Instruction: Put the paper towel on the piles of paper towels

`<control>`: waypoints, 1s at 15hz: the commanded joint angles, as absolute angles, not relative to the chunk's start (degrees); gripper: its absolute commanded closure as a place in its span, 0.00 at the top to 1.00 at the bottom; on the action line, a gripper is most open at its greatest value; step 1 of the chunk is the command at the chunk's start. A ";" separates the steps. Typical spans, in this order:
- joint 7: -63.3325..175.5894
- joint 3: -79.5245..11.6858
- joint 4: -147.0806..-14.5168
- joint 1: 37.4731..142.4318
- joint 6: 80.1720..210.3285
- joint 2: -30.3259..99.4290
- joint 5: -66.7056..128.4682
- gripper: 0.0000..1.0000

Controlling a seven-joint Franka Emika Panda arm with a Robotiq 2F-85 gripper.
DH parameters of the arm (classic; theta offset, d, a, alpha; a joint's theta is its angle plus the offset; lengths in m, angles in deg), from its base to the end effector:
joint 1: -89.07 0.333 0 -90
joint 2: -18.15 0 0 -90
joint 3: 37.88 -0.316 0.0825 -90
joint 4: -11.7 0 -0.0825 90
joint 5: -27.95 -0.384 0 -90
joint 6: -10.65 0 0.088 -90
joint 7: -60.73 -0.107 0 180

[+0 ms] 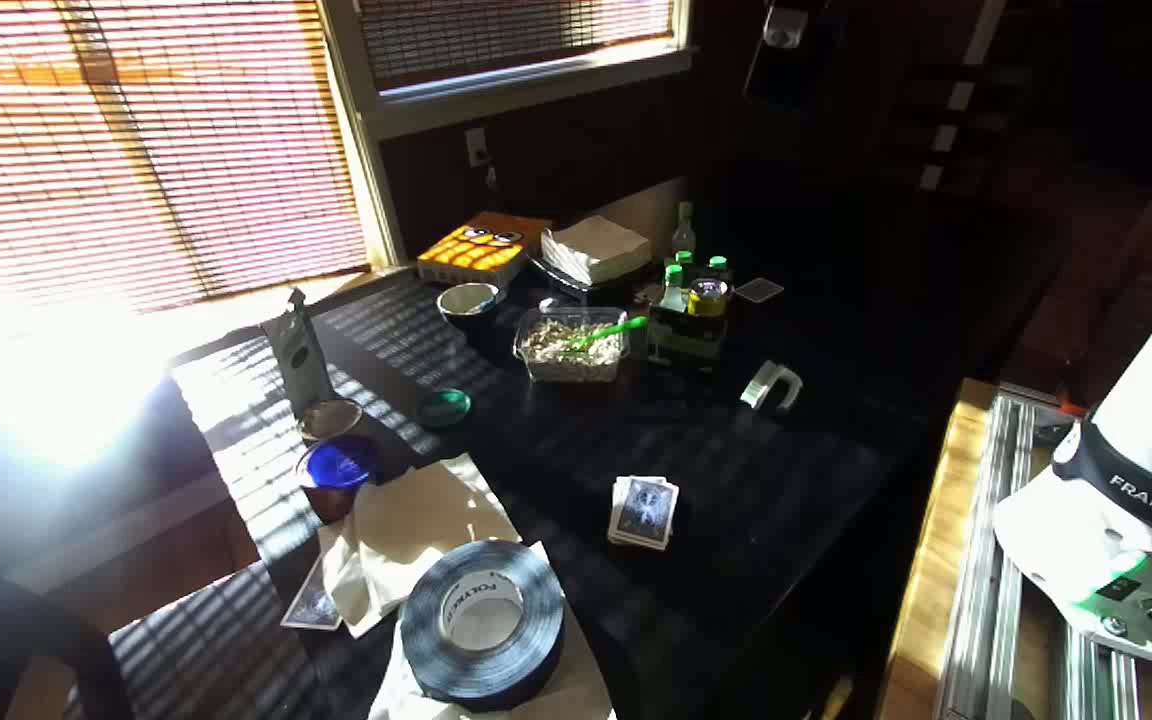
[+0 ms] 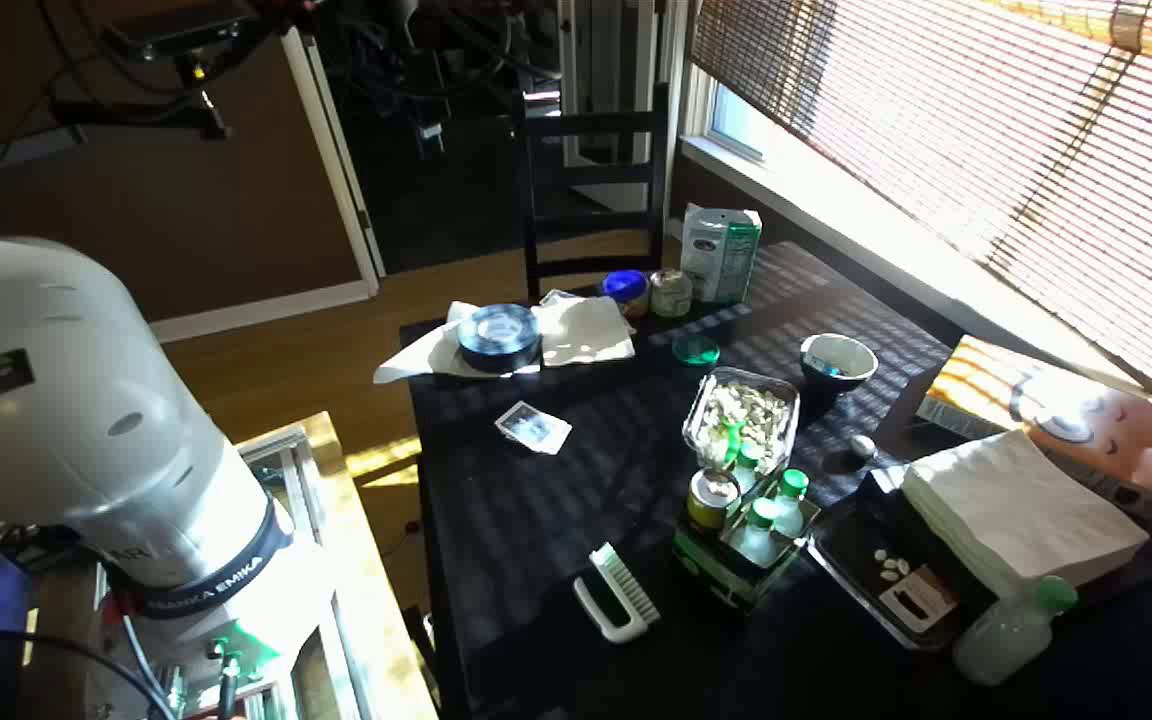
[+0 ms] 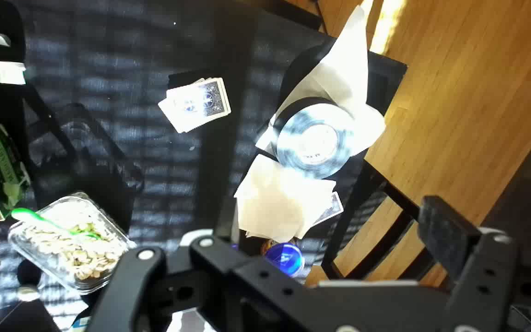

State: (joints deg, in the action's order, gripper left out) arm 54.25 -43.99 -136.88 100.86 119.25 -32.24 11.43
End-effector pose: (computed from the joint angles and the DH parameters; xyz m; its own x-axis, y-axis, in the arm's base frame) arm 0.2862 0.1195 0.5354 0.9855 0.0829 0.1479 0.1145 -0.9688 -0.2199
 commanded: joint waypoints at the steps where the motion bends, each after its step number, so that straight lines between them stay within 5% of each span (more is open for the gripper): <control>1: 54.82 -44.62 -136.68 99.91 118.88 -32.26 10.85 1.00; 9: 53.70 -50.39 -131.60 102.03 140.07 -9.68 9.51 1.00; 15: 42.91 -55.34 -119.70 101.21 140.09 10.78 14.31 1.00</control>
State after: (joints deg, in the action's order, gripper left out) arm 48.46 -53.61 -128.62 101.32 141.65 -0.53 12.49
